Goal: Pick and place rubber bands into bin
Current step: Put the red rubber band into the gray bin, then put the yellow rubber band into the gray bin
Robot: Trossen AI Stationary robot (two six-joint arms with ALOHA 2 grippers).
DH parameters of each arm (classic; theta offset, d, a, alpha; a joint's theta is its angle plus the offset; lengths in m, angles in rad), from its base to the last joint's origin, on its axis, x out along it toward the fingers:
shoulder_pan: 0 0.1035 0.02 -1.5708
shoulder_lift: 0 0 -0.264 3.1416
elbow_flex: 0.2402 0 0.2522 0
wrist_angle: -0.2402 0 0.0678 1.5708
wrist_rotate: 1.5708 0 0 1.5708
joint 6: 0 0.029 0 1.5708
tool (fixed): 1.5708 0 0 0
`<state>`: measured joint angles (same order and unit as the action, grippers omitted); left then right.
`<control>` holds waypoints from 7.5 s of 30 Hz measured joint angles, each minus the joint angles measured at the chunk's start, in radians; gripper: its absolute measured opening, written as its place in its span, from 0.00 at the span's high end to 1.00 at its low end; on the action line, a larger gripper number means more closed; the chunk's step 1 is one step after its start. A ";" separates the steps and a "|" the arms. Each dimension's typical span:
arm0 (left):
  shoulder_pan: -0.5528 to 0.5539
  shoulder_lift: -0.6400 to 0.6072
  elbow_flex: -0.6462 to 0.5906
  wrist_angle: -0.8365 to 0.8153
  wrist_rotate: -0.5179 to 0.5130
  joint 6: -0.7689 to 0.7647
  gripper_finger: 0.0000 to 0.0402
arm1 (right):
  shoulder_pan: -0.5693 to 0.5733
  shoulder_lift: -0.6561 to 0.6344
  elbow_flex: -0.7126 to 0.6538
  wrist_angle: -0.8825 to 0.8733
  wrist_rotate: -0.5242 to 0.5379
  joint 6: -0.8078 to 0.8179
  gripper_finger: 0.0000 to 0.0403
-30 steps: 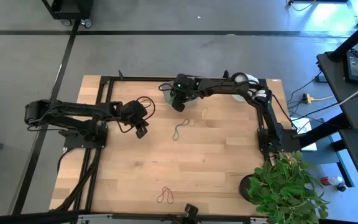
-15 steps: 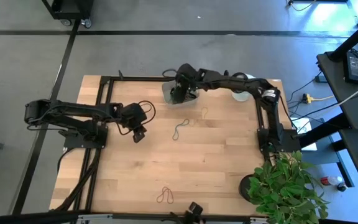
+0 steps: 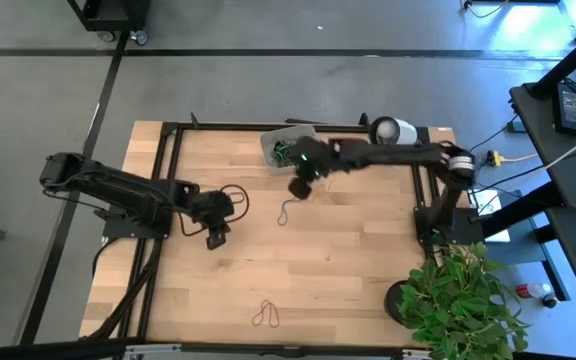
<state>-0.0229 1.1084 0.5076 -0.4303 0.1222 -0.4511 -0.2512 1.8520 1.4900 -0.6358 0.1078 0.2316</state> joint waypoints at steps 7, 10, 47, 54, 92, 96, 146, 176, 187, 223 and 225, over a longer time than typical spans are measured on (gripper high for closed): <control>-0.188 0.000 0.028 0.000 -0.108 -0.150 1.00 | 0.201 -0.260 -0.407 0.255 0.035 0.182 0.99; -0.267 0.000 0.074 -0.010 -0.195 -0.194 1.00 | 0.303 -0.368 -0.551 0.303 0.081 0.263 0.99; -0.533 0.961 0.831 -0.015 -0.159 -0.075 0.73 | 0.734 -0.670 -0.942 0.245 0.119 0.326 0.98; -0.554 0.992 0.853 -0.090 -0.139 -0.108 0.98 | 0.734 -0.670 -0.942 0.246 0.120 0.309 0.98; 0.317 0.585 0.885 -0.194 -0.225 0.369 1.00 | 0.593 -0.670 -0.941 0.358 0.267 0.261 0.98; 0.422 0.600 0.887 -0.068 -0.207 0.491 1.00 | 0.526 -0.670 -0.941 0.365 0.267 0.289 0.98; 0.299 0.371 0.685 -0.228 -0.261 0.045 1.00 | 0.484 -0.670 -0.941 0.420 0.202 0.310 0.97; 0.254 0.026 -0.067 0.307 -0.120 0.049 1.00 | 0.094 -0.043 -0.377 0.152 0.163 0.512 0.52; 0.398 -0.001 -0.070 0.309 0.053 0.291 0.99 | 0.023 0.066 -0.371 0.138 0.176 0.827 0.16; 0.543 0.000 -0.070 0.306 0.197 0.413 1.00 | 0.130 -0.065 0.058 -0.164 0.506 0.520 1.00; 0.543 0.000 -0.070 0.306 0.198 0.413 0.99 | 0.114 -0.064 0.103 -0.120 0.544 0.440 1.00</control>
<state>0.5201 1.1084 0.4377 -0.1242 0.3202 -0.0383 -0.1369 1.7882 1.5931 -0.7560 0.6519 0.6718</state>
